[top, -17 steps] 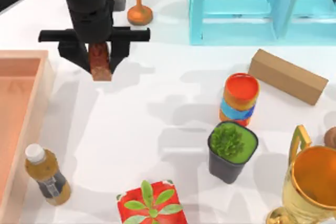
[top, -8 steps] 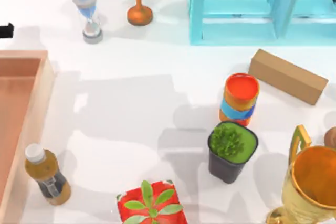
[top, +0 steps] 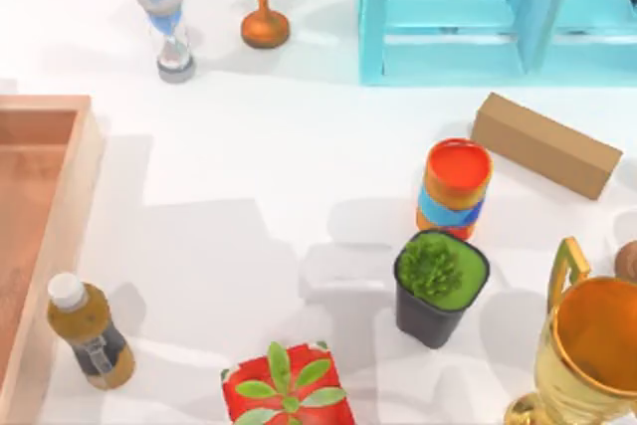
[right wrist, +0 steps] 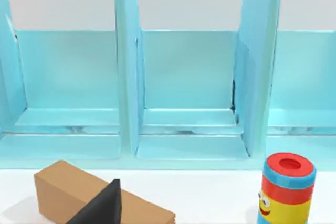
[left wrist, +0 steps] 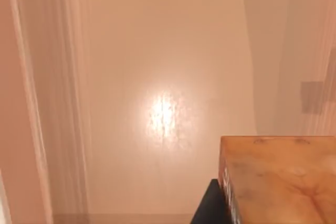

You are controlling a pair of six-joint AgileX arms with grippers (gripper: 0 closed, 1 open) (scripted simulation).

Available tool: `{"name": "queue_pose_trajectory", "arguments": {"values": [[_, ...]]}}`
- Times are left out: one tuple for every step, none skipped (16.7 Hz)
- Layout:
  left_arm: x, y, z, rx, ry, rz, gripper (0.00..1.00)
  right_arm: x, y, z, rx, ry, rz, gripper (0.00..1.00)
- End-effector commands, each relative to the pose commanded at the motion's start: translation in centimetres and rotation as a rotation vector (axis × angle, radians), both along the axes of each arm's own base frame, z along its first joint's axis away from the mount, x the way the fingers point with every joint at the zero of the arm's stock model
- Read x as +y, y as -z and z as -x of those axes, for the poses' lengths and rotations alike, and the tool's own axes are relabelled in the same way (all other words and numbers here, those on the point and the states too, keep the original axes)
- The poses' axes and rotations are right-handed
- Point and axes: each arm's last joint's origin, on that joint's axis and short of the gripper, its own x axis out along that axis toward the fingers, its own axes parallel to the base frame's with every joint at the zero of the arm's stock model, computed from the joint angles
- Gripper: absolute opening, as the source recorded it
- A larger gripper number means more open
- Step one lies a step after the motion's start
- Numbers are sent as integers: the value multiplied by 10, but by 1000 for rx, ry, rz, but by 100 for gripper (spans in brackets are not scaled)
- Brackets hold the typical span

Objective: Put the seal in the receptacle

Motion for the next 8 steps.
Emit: {"name": "queue_pose_trajectory", "arguments": {"values": [[0,0,1,-1,2,0,0,0,0,0,0,0,0,100],[0,0,1,-1,2,0,0,0,0,0,0,0,0,100],[0,0,1,-1,2,0,0,0,0,0,0,0,0,100],[0,0,1,-1,2,0,0,0,0,0,0,0,0,100],[-1,0,0,1,7,-1,0,0,0,0,0,0,0,100],[-1,0,0,-1,7,-2,0,0,0,0,0,0,0,100],[-1,3,0,-2,7,-2,0,0,0,0,0,0,0,100],[-1,7,0,-4,6,-2,0,0,0,0,0,0,0,100]]}}
